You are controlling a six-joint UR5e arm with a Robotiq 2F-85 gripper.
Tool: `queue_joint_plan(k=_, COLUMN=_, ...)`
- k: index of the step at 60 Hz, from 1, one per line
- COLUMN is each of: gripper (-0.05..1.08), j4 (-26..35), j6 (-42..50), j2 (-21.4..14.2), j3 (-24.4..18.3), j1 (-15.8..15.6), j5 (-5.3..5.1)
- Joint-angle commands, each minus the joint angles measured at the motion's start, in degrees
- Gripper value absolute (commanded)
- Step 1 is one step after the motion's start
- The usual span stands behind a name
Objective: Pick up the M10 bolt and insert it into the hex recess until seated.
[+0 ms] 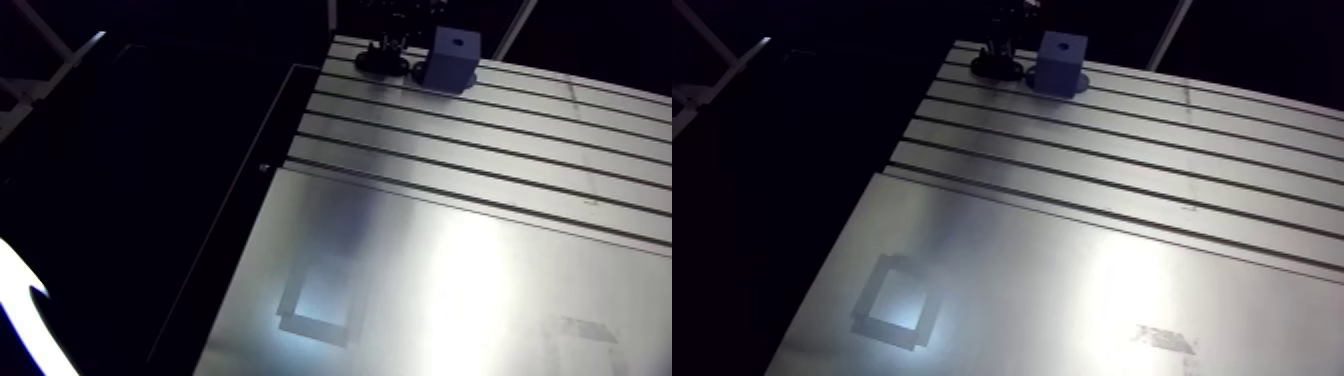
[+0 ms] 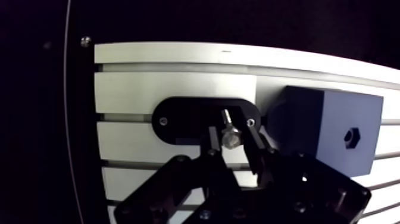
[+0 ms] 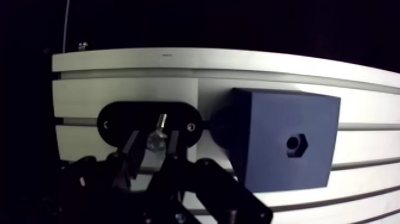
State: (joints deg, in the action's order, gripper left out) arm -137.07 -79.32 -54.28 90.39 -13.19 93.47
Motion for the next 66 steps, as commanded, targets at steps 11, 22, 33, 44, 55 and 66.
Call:
queue_joint_plan(k=11, gripper=0.66, j4=0.0, j6=0.0, j2=0.0, j3=0.0, j1=0.0, j5=0.0)
queue_joint_plan(k=22, gripper=0.67, j4=0.0, j6=0.0, j2=0.0, j3=0.0, j1=0.0, j5=0.0)
queue_joint_plan(k=33, gripper=0.68, j4=0.0, j6=0.0, j2=0.0, j3=0.0, j1=0.0, j5=0.0)
queue_joint_plan(k=44, gripper=0.7, j4=0.0, j6=0.0, j2=0.0, j3=0.0, j1=0.0, j5=0.0)
queue_joint_plan(k=55, gripper=0.72, j4=0.0, j6=0.0, j2=0.1, j3=0.0, j1=0.0, j5=-0.09)
queue_joint_plan(k=66, gripper=0.77, j4=0.0, j6=0.0, j2=0.1, j3=0.0, j1=0.0, j5=-0.09)
